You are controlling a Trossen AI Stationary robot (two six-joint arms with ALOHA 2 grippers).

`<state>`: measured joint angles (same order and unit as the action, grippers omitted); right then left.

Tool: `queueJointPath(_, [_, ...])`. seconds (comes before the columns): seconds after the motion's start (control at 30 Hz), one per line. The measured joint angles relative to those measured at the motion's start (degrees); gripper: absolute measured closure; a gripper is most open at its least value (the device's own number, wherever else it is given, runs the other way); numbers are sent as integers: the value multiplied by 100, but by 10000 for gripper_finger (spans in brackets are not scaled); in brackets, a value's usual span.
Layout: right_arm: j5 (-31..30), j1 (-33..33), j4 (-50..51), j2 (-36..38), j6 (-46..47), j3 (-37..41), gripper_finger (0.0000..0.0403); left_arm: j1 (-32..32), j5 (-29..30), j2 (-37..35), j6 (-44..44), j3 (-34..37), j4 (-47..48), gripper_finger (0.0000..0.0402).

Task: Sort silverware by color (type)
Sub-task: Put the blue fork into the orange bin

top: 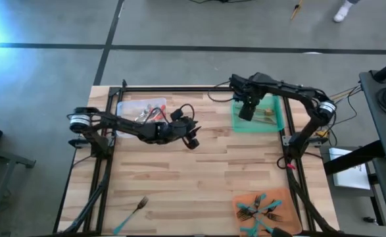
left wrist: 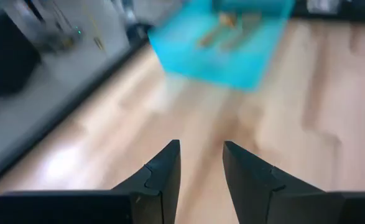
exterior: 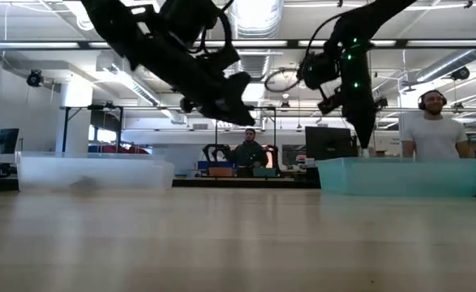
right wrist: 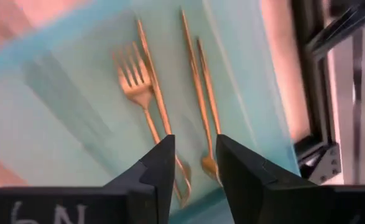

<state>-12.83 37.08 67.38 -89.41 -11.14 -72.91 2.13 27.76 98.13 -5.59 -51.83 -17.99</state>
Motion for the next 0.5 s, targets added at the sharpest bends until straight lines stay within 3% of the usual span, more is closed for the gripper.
queueJointPath(0.1, [480,-100,-88,410,38,-91,302,-124,-390,-410,-502,0,1039,297])
queueJointPath(0.27, [1888,-417,-699,1291,125,9,314,-549,-1384,-1104,-1550,-2,2288,297])
queueJointPath(0.4, [2644,-877,-1245,1964,251,310,316,-1201,-1690,-1519,-3057,-2,3343,297])
queueJointPath(0.5, [2744,-1313,-1282,2338,397,526,314,-1904,-2056,-1768,-4393,-2,3976,297])
